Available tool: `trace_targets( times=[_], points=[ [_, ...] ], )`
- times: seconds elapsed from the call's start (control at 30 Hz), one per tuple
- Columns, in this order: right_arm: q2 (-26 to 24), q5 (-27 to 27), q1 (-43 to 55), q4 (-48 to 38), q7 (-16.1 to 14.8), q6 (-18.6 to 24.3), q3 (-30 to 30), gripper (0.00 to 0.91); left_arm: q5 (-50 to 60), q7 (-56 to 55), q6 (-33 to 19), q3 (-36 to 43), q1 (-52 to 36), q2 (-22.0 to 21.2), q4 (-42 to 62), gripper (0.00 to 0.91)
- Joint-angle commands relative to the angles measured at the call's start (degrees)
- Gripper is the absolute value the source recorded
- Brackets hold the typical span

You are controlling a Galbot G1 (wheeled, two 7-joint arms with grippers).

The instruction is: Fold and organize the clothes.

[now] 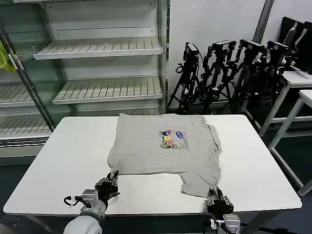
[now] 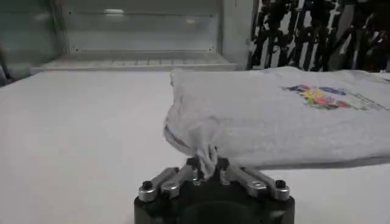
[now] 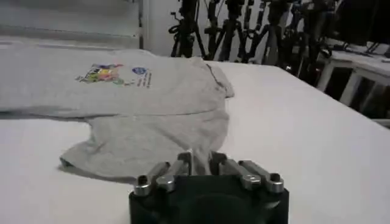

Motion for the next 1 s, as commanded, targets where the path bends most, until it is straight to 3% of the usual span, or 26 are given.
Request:
trace_targets(
  times=[0.03, 0.33, 0.57, 0.8, 1.0],
  points=[
    [-0.07, 0.98, -2.72, 4.73, 1.02, 6.02, -0.32, 0.0, -0.71, 0.5, -0.08, -0.62, 5.68, -0.33, -8.76, 0.05],
    [-3.87, 1.68, -9.76, 17.41, 1.46, 7.51, 2.85, 0.0, -0.62, 0.66, 0.2, -4.2, 13.57, 1.23, -20.3, 0.05],
    [-6.06, 4.65, -15.0, 22.45, 1.41, 7.98, 6.73, 0.0, -0.24, 0.36, 0.22, -7.36, 17.86, 1.71, -24.29, 0.05],
    [-6.83, 8.35, -9.15, 20.85, 1.2, 8.02, 9.65, 0.0, 0.07, 0.42, 0.27, -6.66, 15.49, 4.25, -23.32, 0.05],
    [-6.94, 10.18, 3.2, 9.99, 1.28, 7.69, 7.72, 0.0, 1.93, 1.42, -0.39, -3.75, 7.94, 6.55, -15.07, 0.05]
  ],
)
